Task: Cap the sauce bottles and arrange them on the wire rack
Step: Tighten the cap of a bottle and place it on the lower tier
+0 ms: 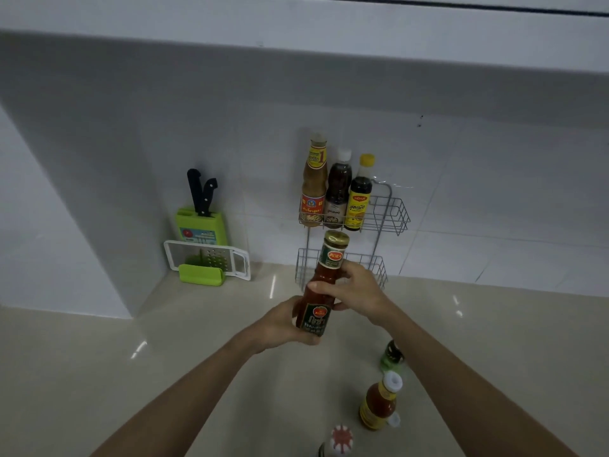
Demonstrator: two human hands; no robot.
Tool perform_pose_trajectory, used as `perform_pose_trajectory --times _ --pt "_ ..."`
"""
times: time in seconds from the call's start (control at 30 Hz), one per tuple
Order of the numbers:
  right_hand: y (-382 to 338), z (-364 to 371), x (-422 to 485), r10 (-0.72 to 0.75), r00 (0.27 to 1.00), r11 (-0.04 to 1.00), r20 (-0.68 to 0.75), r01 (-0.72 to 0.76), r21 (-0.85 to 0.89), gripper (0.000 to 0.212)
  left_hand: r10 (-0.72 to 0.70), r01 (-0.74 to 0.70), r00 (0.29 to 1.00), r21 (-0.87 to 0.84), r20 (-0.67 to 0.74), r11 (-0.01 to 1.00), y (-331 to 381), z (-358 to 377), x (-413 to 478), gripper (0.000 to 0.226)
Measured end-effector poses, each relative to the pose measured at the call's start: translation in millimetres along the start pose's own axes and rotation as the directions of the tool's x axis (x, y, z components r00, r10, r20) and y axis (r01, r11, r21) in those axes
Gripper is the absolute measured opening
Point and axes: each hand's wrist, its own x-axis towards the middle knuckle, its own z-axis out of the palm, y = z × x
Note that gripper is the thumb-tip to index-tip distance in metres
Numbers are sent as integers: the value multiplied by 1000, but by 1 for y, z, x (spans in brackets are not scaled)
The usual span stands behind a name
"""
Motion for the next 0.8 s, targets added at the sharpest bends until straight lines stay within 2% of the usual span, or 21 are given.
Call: perform_pose_trajectory --times 0.1,0.2,0.3,0.37,0.47,0.6,0.8 --pt "12 -7 31 9 987 1000 -162 -4 31 43 -93 94 995 62 -20 994 -13 -19 27 95" --pt "24 -4 61 -9 956 1000 -294 7 -8 50 -158 157 978 -24 -135 987 -19 -36 53 88" --pt "34 7 85 -45 928 999 -369 33 -38 44 -183 174 964 -62 -194 983 -19 -47 83 87" --pt "41 17 97 -61 924 998 -377 59 -16 38 -195 179 960 -95 -202 979 -20 -52 101 88" --pt "57 29 116 -54 929 998 -366 66 20 43 -207 193 961 -87 -182 977 -19 -54 124 89" --pt "77 39 144 -28 932 1000 -360 26 -10 50 -234 228 964 -65 -126 972 -22 -53 143 90" --pt "92 44 165 -22 944 998 -331 1 -63 47 -257 250 963 -86 -86 964 -31 -51 158 89"
